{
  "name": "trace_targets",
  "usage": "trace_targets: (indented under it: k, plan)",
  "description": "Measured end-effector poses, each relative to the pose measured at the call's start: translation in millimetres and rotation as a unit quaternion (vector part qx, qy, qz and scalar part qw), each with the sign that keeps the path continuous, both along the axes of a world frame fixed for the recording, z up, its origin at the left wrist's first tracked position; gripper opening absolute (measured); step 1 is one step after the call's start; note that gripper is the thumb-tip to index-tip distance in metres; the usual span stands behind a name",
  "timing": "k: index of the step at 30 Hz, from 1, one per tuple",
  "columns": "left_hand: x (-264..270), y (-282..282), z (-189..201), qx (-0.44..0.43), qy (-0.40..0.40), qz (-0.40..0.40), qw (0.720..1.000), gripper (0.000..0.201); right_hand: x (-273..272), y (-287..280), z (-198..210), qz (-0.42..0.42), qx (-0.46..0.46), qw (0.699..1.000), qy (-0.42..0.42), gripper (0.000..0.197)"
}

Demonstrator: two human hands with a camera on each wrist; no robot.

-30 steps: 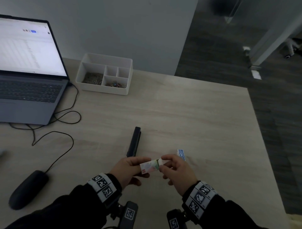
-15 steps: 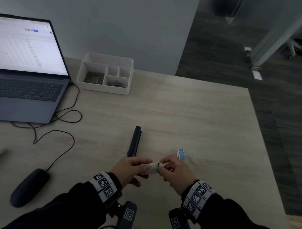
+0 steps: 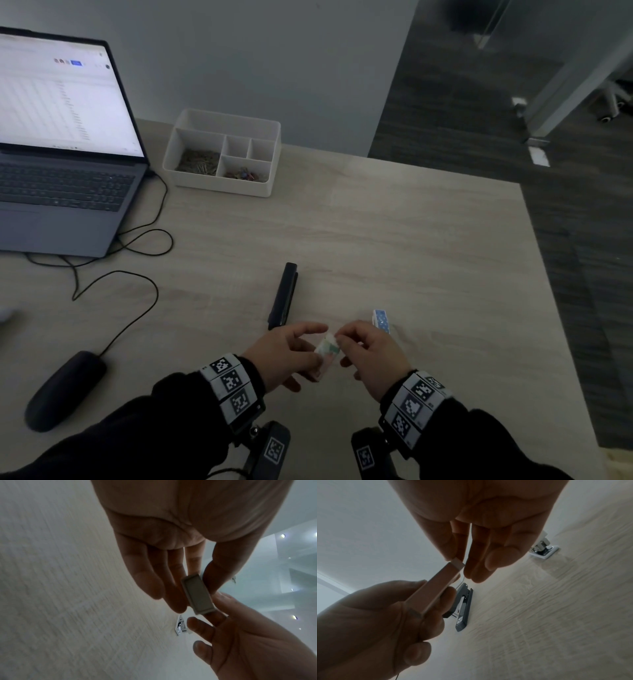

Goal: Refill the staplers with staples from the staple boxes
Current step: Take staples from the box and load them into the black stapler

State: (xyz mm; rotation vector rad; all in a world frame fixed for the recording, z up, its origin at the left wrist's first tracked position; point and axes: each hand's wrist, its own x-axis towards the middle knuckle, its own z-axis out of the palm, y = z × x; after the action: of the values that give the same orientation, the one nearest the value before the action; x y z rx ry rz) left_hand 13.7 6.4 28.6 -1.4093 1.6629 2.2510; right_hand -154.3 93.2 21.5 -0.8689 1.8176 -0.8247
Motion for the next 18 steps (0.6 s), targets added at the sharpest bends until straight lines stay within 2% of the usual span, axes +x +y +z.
trace_targets:
  k: [3, 6, 8, 12, 18]
  plan:
    - [-3, 1, 0, -0.026, -0.009, -0.022, 0.999, 0.034, 1, -3, 4, 0.021, -0.003, 1.0, -0.005, 0.023]
    - [-2, 0, 0, -0.023, -0.008, -0.007, 1.0, 0.023, 2, -3, 8, 0.035, -0.004, 0.999, -0.003, 0.023]
    - [-2, 0, -1, -0.009, -0.002, 0.044, 0.999, 0.017, 4, -1, 9, 0.027, 0.001, 0.999, -0.018, 0.015]
    - [-6, -2, 0, 0.054, 0.015, 0.175, 0.983, 0.017, 9, 5, 9, 0.027, 0.023, 0.998, -0.047, 0.032]
    - [-5, 2, 3, 0.083, 0.021, 0.228, 0.97, 0.027, 12, 5, 8, 0.011, 0.011, 0.997, -0.075, 0.032]
